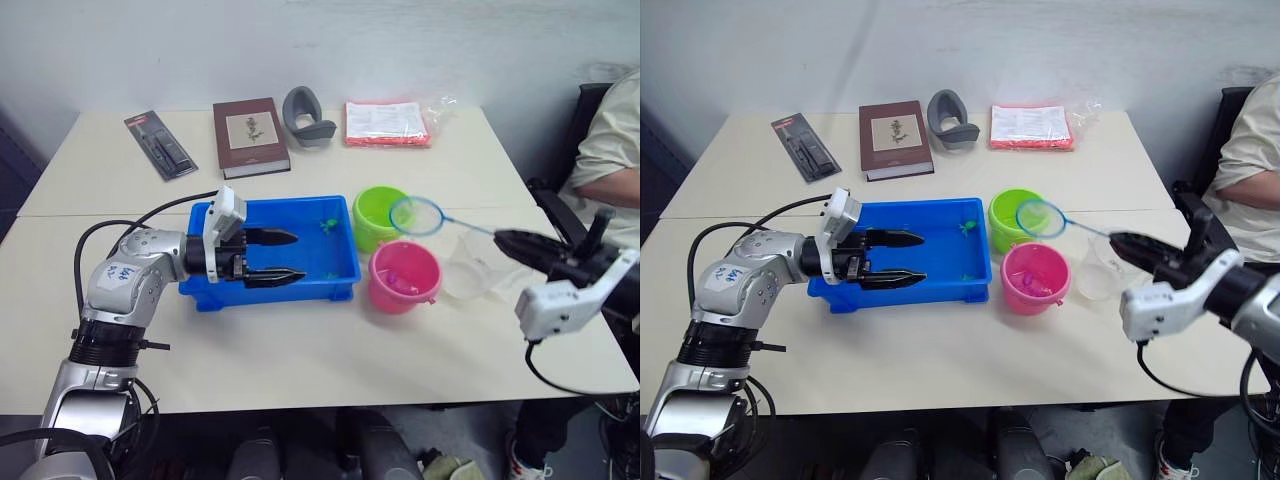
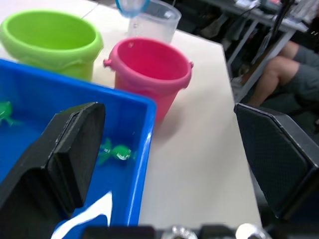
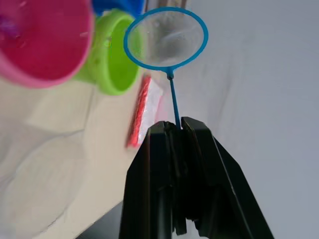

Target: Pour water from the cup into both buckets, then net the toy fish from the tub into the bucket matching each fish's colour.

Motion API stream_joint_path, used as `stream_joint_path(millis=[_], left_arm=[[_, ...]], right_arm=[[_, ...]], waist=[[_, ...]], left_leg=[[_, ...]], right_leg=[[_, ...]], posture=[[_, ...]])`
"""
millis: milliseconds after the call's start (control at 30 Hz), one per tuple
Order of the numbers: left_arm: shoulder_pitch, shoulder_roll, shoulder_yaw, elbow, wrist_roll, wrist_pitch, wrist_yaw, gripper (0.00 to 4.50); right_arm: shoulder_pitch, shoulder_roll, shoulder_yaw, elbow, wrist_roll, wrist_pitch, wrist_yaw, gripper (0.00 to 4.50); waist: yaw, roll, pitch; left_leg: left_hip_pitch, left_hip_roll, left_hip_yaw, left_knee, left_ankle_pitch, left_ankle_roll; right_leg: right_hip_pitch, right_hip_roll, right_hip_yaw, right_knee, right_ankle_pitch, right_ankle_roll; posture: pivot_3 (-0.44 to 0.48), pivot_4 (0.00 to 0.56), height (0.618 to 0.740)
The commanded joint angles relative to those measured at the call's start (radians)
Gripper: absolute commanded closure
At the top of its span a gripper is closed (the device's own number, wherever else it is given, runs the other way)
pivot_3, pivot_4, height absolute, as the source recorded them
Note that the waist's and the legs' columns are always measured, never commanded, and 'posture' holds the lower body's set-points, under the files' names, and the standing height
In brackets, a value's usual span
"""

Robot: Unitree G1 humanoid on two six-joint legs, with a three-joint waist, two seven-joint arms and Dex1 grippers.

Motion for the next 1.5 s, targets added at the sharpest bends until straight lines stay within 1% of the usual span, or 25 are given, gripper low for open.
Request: stream_joint_path(millis=[33, 100, 167, 233, 333, 500, 567, 667, 800, 900, 1033, 1133, 1267, 1367, 1433, 1500], left_arm=[[0.066, 0.061, 0.047, -0.073, 0.02, -0.007, 0.024, 0.03], [0.123, 0.089, 0.078, -0.133, 0.011, 0.01, 0.047, 0.03], [0.18, 0.108, 0.11, -0.194, 0.0, 0.029, 0.074, 0.03], [0.225, 0.118, 0.139, -0.249, -0.013, 0.05, 0.102, 0.03], [0.32, 0.132, 0.212, -0.354, -0.049, 0.097, 0.15, 0.03], [0.421, 0.133, 0.286, -0.471, -0.093, 0.151, 0.212, 0.03], [0.441, 0.13, 0.301, -0.498, -0.109, 0.165, 0.233, 0.03], [0.467, 0.122, 0.312, -0.531, -0.131, 0.176, 0.259, 0.03], [0.47, 0.115, 0.302, -0.54, -0.144, 0.177, 0.283, 0.03], [0.463, 0.109, 0.291, -0.539, -0.148, 0.175, 0.292, 0.03], [0.446, 0.108, 0.276, -0.527, -0.151, 0.169, 0.29, 0.03], [0.413, 0.11, 0.256, -0.504, -0.146, 0.167, 0.284, 0.03], [0.385, 0.119, 0.245, -0.483, -0.147, 0.167, 0.269, 0.03], [0.373, 0.122, 0.238, -0.471, -0.144, 0.164, 0.262, 0.03], [0.366, 0.123, 0.234, -0.465, -0.142, 0.163, 0.259, 0.03], [0.362, 0.124, 0.234, -0.462, -0.143, 0.164, 0.257, 0.03]], right_arm=[[-0.33, 0.078, 0.294, 0.118, 0.043, 0.045, 0.165, 4.5], [-0.521, 0.171, 0.441, 0.249, 0.018, 0.032, 0.249, 4.5], [-0.654, 0.238, 0.538, 0.374, -0.021, 0.003, 0.298, 4.5], [-0.745, 0.283, 0.599, 0.478, -0.05, -0.022, 0.323, 4.5], [-0.881, 0.352, 0.711, 0.663, -0.109, -0.085, 0.382, 4.5], [-1.046, 0.419, 0.813, 0.917, -0.191, -0.242, 0.375, 4.5], [-1.087, 0.428, 0.842, 0.982, -0.216, -0.305, 0.378, 4.5], [-1.131, 0.435, 0.875, 1.042, -0.197, -0.378, 0.445, 4.5], [-1.157, 0.419, 0.893, 1.059, -0.161, -0.408, 0.546, 4.5], [-1.145, 0.409, 0.88, 1.029, -0.1, -0.36, 0.633, 4.5], [-1.087, 0.408, 0.846, 0.926, 0.005, -0.218, 0.721, 4.5], [-1.013, 0.395, 0.806, 0.815, 0.049, -0.024, 0.754, 4.5], [-0.952, 0.366, 0.784, 0.717, 0.028, 0.071, 0.745, 4.5], [-0.902, 0.384, 0.746, 0.657, 0.073, 0.271, 0.749, 4.5], [-0.887, 0.402, 0.726, 0.648, 0.067, 0.344, 0.708, 4.5], [-0.886, 0.411, 0.718, 0.647, 0.037, 0.356, 0.65, 4.5]], waist=[[-0.015, -0.002, 0.001], [-0.019, -0.003, 0.001], [-0.017, -0.003, 0.002], [-0.015, -0.001, 0.003], [-0.005, -0.001, 0.003], [-0.009, -0.001, 0.003], [-0.011, -0.001, 0.003], [-0.011, -0.001, 0.003], [-0.011, -0.001, 0.003], [-0.01, -0.001, 0.003], [-0.008, -0.001, 0.003], [-0.005, -0.001, 0.003], [0.003, -0.001, 0.003], [0.007, -0.001, 0.003], [0.011, -0.001, 0.003], [0.011, -0.001, 0.003]], left_leg=[[0.002, 0.0, 0.0, 0.0, 0.0, 0.001], [0.008, 0.0, -0.004, -0.003, -0.001, 0.001], [0.009, 0.002, -0.007, -0.003, -0.001, 0.0], [0.007, 0.006, -0.007, -0.003, -0.001, 0.0], [0.003, 0.007, -0.007, -0.002, -0.001, -0.001], [0.002, 0.004, -0.006, -0.001, -0.002, -0.002], [0.002, 0.003, -0.006, -0.001, -0.002, -0.001], [0.002, 0.002, -0.006, -0.001, -0.003, -0.001], [0.002, 0.002, -0.006, -0.001, -0.002, -0.001], [0.002, 0.002, -0.007, -0.001, -0.002, -0.001], [0.002, 0.002, -0.008, -0.001, -0.002, -0.001], [0.002, 0.001, -0.008, -0.001, -0.002, -0.001], [0.002, 0.001, -0.009, -0.001, -0.002, -0.001], [0.002, 0.001, -0.008, -0.001, -0.004, 0.002], [0.002, 0.001, -0.009, -0.001, -0.004, 0.002], [0.002, 0.001, -0.008, 0.0, -0.004, 0.002]], right_leg=[[0.001, 0.0, 0.001, 0.001, 0.0, 0.0], [0.003, 0.002, 0.004, 0.0, 0.001, -0.003], [0.003, 0.003, 0.004, 0.002, 0.0, -0.005], [0.0, 0.002, 0.003, 0.004, 0.0, -0.006], [-0.002, 0.0, 0.002, 0.003, -0.001, -0.007], [-0.002, -0.006, -0.002, 0.001, -0.001, -0.007], [-0.002, -0.008, -0.002, 0.001, -0.001, -0.007], [-0.002, -0.009, -0.002, 0.001, -0.001, -0.007], [-0.001, -0.009, -0.002, 0.002, -0.001, -0.007], [-0.001, -0.009, -0.003, 0.003, -0.001, -0.007], [-0.001, -0.009, -0.003, 0.002, -0.001, -0.007], [-0.001, -0.01, -0.004, 0.002, -0.001, -0.007], [-0.001, -0.01, -0.004, 0.002, -0.001, -0.007], [-0.001, -0.01, -0.004, 0.002, -0.001, -0.007], [-0.001, -0.01, -0.004, 0.002, -0.001, -0.007], [-0.001, -0.01, -0.004, 0.002, -0.001, -0.007]], posture=[[0.0, 0.15, 0.74], [0.0, 0.15, 0.74], [0.0, 0.15, 0.74], [0.0, 0.15, 0.74], [0.0, 0.15, 0.74], [0.0, 0.15, 0.74], [0.0, 0.15, 0.74], [0.0, 0.15, 0.74], [0.0, 0.15, 0.74], [0.0, 0.15, 0.74], [0.0, 0.15, 0.74], [0.0, 0.15, 0.74], [0.0, 0.15, 0.74], [0.0, 0.15, 0.74], [0.0, 0.15, 0.74], [0.0, 0.15, 0.74]])
